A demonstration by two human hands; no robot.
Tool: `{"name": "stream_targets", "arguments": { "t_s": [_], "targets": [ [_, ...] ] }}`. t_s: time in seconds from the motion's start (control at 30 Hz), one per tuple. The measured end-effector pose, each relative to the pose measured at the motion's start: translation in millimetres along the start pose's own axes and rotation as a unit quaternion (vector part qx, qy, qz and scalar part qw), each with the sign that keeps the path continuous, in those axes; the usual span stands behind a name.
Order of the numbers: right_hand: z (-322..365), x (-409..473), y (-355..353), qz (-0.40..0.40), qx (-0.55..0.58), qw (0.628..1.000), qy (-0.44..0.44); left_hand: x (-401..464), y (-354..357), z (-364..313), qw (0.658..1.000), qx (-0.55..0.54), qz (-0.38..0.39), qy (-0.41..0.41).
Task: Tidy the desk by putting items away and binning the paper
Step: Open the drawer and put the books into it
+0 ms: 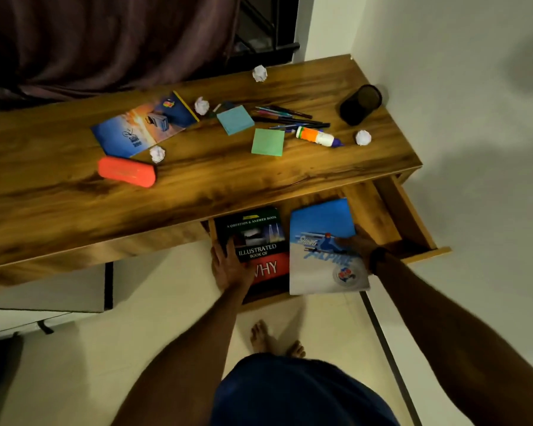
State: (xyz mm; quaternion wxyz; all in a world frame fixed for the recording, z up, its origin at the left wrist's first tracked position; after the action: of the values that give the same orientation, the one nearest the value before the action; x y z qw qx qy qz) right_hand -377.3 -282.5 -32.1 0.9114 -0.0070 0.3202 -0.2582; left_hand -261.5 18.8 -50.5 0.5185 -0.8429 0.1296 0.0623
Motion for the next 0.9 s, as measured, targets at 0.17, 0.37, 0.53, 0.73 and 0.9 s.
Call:
{"name": "stream_targets", "arguments": {
  "t_s": [0.17, 0.37, 0.53, 0.73, 0.9],
  "targets": [
    [20, 53, 4, -0.075, -0.107, 0.991, -0.025, -7, 25, 7, 0.992, 0.102, 0.055, 0.040],
    [-47, 168, 1, -0.093, -0.225, 0.970, -0.010, -19, 41, 14, 0.978, 0.189, 0.069, 0.061],
    [-38, 128, 24, -0.030, -0.406, 0.913, -0.007, -29, 54, 5, 0.965, 0.236, 0.095, 0.058],
    [-27, 93, 35, 0.044, -0.633, 0.750, -0.188, -12, 73, -31, 0.959, 0.185, 0.206, 0.058],
    [-48, 88, 48, 0.176, -0.647, 0.717, -0.190, -17, 94, -24, 0.944, 0.146, 0.297, -0.013]
  ]
}}
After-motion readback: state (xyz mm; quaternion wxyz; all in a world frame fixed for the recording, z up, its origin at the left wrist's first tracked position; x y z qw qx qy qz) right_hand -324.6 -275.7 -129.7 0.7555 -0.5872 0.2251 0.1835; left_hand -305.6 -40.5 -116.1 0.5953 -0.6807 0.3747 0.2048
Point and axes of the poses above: each hand's wrist, its own x-axis towards the middle knuckle, its own y-axis out of the palm, z = x × y, the point moved 2 cm from there along x, towards the middle knuckle, and after that the axes turned 4 degrees about -z, right-handed, at the moved point
